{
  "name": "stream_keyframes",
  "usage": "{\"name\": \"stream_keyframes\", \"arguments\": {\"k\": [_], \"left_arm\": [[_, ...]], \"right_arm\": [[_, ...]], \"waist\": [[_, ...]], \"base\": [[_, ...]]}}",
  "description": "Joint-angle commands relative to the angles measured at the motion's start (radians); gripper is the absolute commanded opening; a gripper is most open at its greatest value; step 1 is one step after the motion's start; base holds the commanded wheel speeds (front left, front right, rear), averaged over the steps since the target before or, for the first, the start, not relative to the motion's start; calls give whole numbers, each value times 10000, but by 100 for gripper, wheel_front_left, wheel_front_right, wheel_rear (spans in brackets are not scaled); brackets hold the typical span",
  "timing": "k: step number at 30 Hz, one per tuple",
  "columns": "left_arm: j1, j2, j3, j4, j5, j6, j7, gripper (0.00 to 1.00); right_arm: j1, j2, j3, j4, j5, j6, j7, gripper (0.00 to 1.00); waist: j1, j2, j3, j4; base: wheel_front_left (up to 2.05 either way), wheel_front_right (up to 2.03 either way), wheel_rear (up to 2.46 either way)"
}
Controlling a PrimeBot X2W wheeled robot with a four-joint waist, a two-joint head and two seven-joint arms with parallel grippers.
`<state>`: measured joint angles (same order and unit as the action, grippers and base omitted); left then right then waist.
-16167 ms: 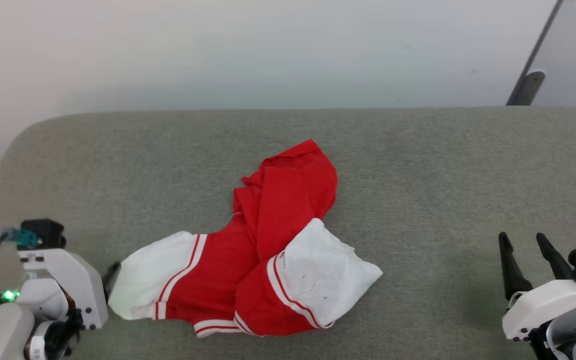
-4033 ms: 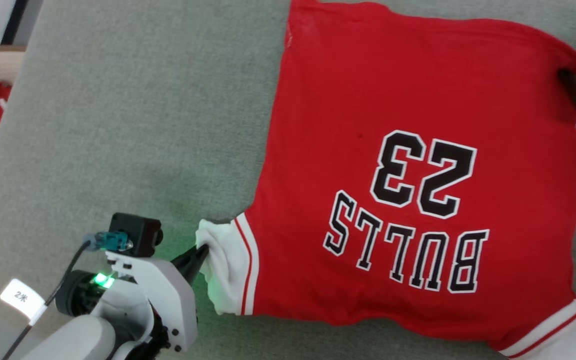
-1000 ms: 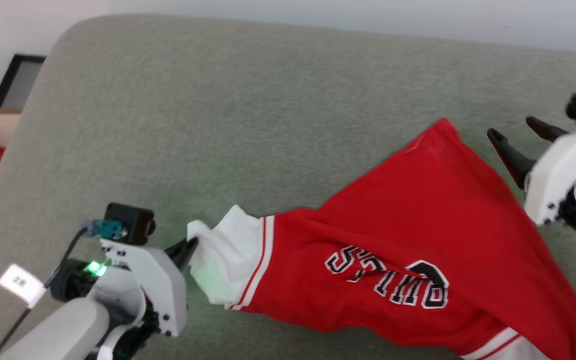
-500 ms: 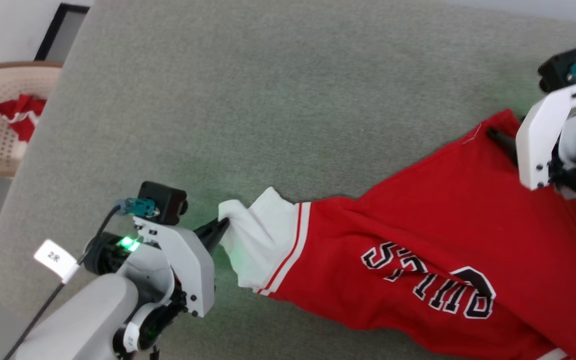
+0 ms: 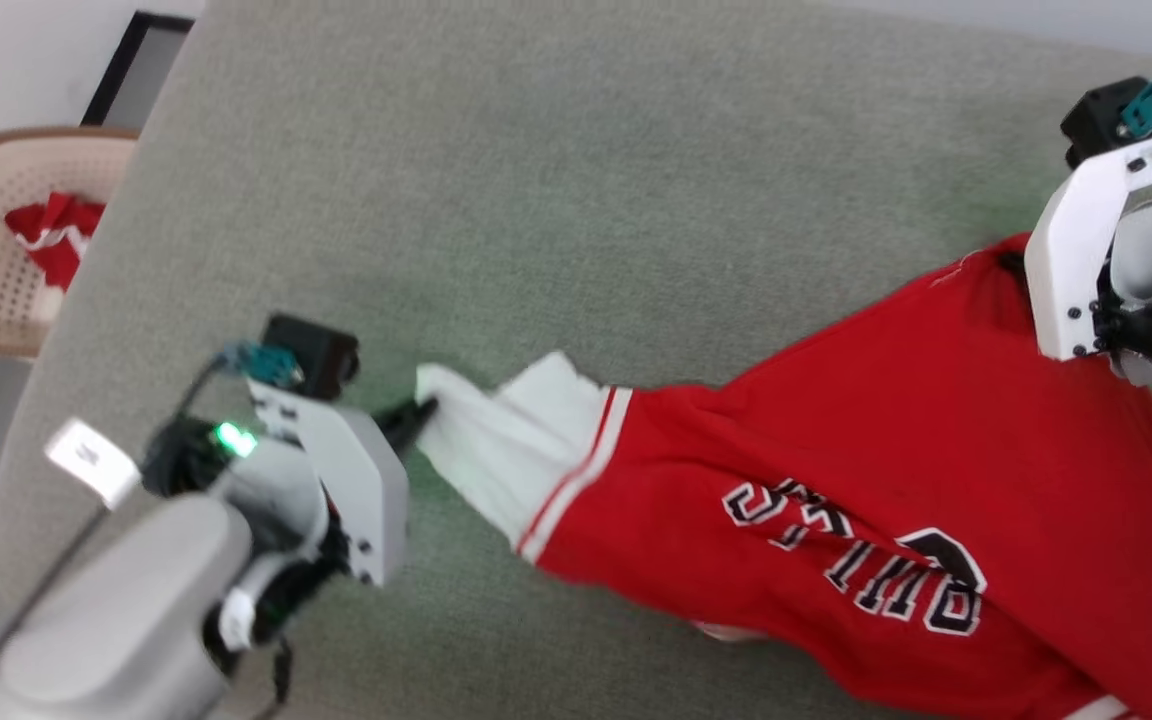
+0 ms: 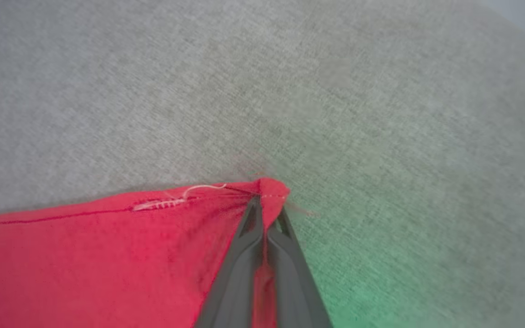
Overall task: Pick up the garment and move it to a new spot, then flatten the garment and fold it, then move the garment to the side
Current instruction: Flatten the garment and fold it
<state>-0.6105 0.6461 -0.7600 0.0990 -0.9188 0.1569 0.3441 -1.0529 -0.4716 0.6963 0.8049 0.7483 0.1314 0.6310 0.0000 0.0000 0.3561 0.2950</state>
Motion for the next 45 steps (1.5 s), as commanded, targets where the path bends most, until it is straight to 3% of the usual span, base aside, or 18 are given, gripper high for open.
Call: {"name": "stream_keyframes", "arguments": {"k": [1, 10, 19, 27, 35, 45], "left_arm": [[-258, 123, 66, -5, 124, -57, 108, 0], [-2375, 671, 330, 438, 375, -453, 1313, 0], [-4550, 611, 422, 1819, 783, -1074, 1892, 0], [-6307, 206, 371, 3352, 1385, -1739, 1446, 0], [-7798, -339, 392, 4778, 1921, -2128, 494, 0], [-9735, -1100, 380, 6827, 2364, -2479, -707, 0]], "right_arm": [[114, -167, 149, 73, 35, -17, -109, 0], [-388, -523, 294, -391, 283, -15, -1018, 0], [-872, -584, -224, -1014, 315, -15, -1910, 0], [-1478, -464, -888, -1392, -265, -15, -2649, 0], [-2100, -255, -1642, -1358, -1083, -15, -3454, 0], [-3091, 244, -2462, -870, -2153, -15, -4353, 0]], "waist": [[0, 0, -343, -292], [0, 0, -1418, -1098], [0, 0, -2361, -1843], [0, 0, -2727, -2209], [0, 0, -2694, -2324], [0, 0, -1778, -2478]], "base": [[0, 0, 0], [0, 0, 0], [0, 0, 0], [0, 0, 0], [0, 0, 0], [0, 0, 0]]}}
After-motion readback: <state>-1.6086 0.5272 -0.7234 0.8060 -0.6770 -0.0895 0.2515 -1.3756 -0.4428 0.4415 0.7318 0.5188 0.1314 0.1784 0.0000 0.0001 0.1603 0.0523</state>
